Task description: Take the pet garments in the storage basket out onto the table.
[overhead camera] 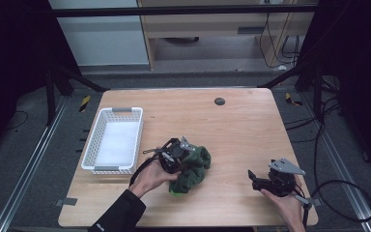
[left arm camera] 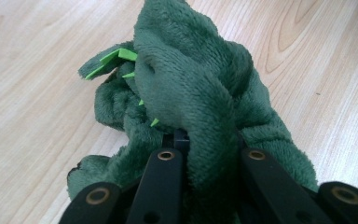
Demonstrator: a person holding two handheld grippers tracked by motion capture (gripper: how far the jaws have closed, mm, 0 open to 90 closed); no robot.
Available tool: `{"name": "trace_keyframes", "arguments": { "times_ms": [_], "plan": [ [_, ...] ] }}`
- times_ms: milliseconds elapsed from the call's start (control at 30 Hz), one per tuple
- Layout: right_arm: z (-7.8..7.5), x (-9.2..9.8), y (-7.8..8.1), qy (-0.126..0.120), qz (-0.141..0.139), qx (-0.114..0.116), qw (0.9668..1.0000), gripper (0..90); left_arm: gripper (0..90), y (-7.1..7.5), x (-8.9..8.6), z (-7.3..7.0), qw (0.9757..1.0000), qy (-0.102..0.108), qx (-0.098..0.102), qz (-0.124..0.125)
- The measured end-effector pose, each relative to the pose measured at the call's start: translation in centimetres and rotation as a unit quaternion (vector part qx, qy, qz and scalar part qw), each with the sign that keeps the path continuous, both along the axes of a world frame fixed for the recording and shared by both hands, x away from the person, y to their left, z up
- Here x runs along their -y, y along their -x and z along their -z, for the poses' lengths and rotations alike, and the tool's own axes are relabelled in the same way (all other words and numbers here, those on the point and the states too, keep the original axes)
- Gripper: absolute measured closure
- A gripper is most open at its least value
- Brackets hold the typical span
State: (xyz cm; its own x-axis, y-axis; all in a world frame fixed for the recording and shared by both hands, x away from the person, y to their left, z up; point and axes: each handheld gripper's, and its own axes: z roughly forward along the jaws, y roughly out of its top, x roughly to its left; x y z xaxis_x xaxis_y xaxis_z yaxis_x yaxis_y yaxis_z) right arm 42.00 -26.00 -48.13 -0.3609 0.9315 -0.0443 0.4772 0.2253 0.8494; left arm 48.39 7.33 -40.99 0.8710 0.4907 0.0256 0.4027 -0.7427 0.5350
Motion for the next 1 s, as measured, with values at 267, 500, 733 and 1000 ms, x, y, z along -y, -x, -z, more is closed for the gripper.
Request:
{"name": "trace_keyframes", "arguments": {
  "times_ms": [267,500,733,1000],
  "plan": [
    [0.0,0.0,0.0,-0.002,0.001,-0.002,1.0000,6.5,78.6,-0.1,0.3,1.2,0.9999,-0.003,-0.009,0.003],
    [0.1,0.0,0.0,0.000,0.000,-0.004,1.0000,6.5,58.2,-0.3,0.0,1.5,0.9999,-0.001,-0.012,-0.004],
    [0.1,0.0,-0.1,0.002,-0.001,-0.003,1.0000,6.2,35.7,0.0,-1.0,0.9,0.9994,0.029,0.014,-0.016],
    [0.1,0.1,0.0,-0.001,0.002,-0.004,1.0000,5.9,25.5,1.0,-2.7,-0.4,0.9964,0.071,0.038,-0.026]
  ]
}}
